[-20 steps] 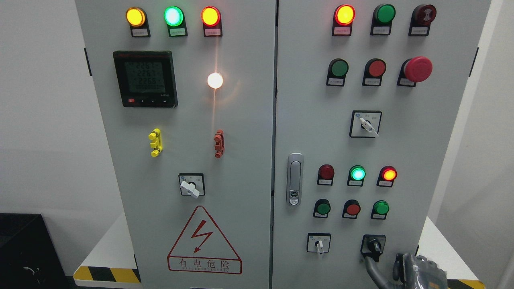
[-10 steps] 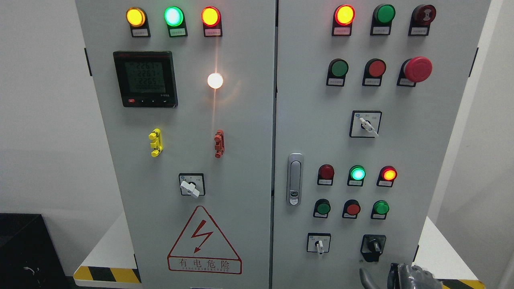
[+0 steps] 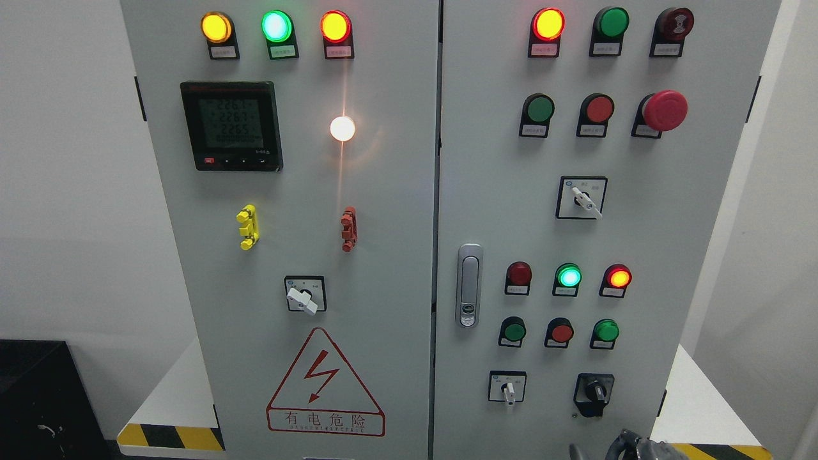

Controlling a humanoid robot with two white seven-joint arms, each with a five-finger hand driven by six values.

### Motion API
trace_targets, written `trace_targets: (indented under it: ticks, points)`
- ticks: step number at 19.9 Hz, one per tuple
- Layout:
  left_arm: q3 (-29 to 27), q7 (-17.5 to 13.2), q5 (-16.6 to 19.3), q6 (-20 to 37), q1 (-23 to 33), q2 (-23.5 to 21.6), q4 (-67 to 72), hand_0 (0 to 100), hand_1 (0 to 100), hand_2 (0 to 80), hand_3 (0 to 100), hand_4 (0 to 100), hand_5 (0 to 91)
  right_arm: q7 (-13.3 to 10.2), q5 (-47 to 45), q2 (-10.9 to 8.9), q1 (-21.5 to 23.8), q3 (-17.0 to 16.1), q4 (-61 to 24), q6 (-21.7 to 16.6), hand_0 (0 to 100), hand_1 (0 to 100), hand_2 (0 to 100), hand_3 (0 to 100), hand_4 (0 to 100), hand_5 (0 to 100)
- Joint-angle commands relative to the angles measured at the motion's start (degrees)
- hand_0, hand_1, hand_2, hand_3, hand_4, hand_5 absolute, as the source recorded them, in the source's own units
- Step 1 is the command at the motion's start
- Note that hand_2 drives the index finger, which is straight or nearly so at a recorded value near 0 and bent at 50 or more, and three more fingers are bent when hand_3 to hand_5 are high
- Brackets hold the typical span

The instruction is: Flip black knob to close circuit

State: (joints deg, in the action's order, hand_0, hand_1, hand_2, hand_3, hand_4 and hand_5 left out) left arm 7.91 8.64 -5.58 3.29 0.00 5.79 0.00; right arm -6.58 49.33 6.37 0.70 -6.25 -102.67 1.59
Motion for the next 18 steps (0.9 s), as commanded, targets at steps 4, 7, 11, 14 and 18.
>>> trace_targets:
  ticks: [4,7,11,14,18]
  points:
    - [0.0,0.0,0.0,0.0,1.3,0.0,-1.8,12,56,0.0,0,0,0.0,-4.8,-28.7,0.75,6.2,2.5,-8.5,-1.6,0,11,36,55,55,52]
    - [0.0,0.0,0.0,0.0,1.3,0.0,-1.8,12,56,0.0,0,0,0.0,-4.9,-40.8,0.75,8.0,2.9,-9.8,-2.0,0,11,31,48,47,41]
    - [0.0,0.0,0.0,0.0,1.3,0.0,-1.8,12,56,0.0,0,0,0.0,-0.1,-51.6,0.66,9.9,3.3,-10.6,-3.1,0,8,24,38,36,27]
    - [0.0,0.0,0.0,0.0,1.3,0.0,-1.8,12,56,0.0,0,0,0.0,6.1,-54.9,0.66,11.1,3.3,-10.4,-4.7,0,4,11,23,18,8]
    - [0.0,0.0,0.0,0.0,1.3,0.0,-1.8,12,56,0.0,0,0,0.0,10.1,-56.2,0.57,11.4,3.0,-10.0,-5.2,0,1,0,6,0,0]
